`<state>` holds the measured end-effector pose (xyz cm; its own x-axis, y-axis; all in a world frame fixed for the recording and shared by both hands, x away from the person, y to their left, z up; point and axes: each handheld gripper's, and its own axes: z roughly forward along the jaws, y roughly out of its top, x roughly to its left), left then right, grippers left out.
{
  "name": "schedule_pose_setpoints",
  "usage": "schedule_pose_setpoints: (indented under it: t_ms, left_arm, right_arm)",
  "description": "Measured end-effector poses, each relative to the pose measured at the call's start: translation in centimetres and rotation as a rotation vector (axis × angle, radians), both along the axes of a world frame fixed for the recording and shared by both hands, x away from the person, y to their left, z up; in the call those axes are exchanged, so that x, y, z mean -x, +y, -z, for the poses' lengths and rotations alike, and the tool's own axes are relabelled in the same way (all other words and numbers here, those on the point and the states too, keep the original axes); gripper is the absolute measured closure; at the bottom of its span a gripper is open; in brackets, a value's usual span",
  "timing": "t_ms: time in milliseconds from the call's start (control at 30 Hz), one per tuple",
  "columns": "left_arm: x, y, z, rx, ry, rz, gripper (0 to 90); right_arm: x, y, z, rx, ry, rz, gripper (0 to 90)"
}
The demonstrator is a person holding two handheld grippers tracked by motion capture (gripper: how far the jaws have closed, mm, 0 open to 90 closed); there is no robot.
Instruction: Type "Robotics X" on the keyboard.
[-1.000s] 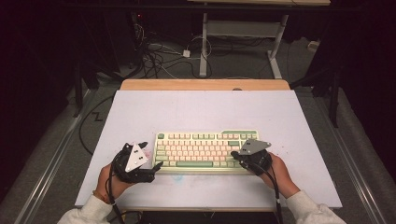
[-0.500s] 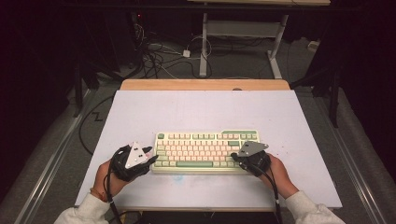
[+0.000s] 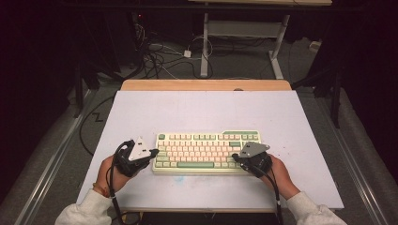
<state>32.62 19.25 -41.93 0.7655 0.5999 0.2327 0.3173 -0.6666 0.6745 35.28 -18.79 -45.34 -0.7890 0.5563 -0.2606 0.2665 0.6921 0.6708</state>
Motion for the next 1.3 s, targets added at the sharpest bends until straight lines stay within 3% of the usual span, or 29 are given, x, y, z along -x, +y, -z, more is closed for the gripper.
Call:
schedule_pose_setpoints:
  t_ms: [67, 567, 1000, 1300]
  left_arm:
    - [-0.2, -0.3, 0.1, 0.000, 0.022, 0.006, 87.7]
    - [-1.7, -2.2, 0.9, -0.033, 0.083, 0.053, 87.7]
    - [-2.6, -3.4, 1.5, -0.049, 0.113, 0.077, 87.7]
    - [-3.0, -5.1, 1.7, -0.060, 0.113, 0.113, 87.6]
  right_arm:
    - [0.0, 0.0, 0.0, -0.006, 0.001, 0.001, 90.0]
    - [0.0, 0.2, 0.1, 0.000, -0.005, 0.008, 90.0]
    - [0.1, 0.1, 0.1, -0.005, -0.003, 0.010, 90.0]
    - [0.1, 0.2, 0.1, -0.006, -0.006, 0.012, 90.0]
